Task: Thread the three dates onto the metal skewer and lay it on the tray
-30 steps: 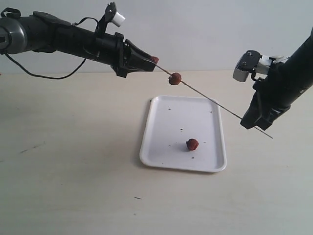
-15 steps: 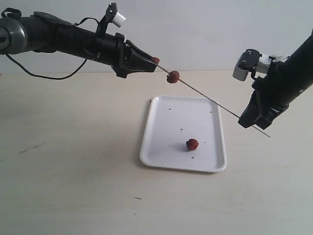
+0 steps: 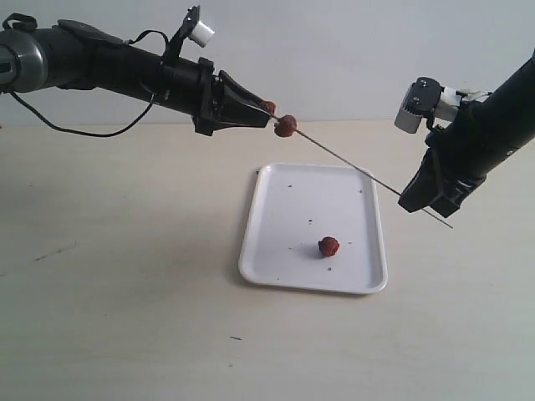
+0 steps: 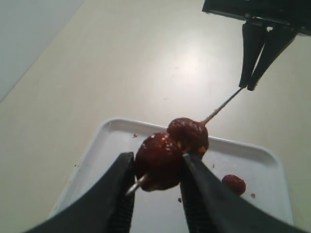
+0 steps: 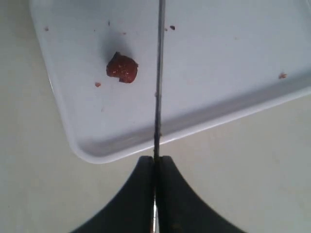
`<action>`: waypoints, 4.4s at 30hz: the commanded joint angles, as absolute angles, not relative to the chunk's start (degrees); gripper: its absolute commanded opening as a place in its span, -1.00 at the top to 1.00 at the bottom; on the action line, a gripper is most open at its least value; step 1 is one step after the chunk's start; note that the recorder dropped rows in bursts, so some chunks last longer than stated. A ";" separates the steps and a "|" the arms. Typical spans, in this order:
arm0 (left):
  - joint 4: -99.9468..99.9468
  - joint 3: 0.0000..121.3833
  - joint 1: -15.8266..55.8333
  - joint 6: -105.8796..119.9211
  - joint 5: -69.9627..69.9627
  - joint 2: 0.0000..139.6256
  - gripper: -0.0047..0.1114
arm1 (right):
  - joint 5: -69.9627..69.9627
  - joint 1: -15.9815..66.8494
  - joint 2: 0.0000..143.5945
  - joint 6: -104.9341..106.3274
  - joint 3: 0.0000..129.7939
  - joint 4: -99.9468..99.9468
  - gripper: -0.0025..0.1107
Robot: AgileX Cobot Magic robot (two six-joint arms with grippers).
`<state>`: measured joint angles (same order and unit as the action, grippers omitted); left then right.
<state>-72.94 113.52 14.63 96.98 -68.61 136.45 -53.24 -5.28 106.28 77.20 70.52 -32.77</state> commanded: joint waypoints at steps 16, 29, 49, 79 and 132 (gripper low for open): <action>-73.51 113.27 14.91 97.19 -69.96 135.56 0.36 | -49.59 -5.31 105.95 79.83 70.61 -35.99 0.96; -70.28 113.27 15.72 98.68 -69.96 135.56 0.36 | -48.91 -5.33 105.95 83.88 70.61 -32.52 0.96; -70.44 113.27 15.32 105.08 -69.96 135.56 0.36 | -48.21 -5.33 105.95 92.24 70.61 -35.79 0.96; -71.33 113.27 16.21 105.78 -69.96 135.56 0.36 | -45.42 -5.33 105.95 92.80 70.61 -41.87 0.96; -12.56 113.27 40.32 79.53 -57.24 135.98 -0.13 | -28.73 -12.00 102.01 59.73 70.85 -40.26 0.96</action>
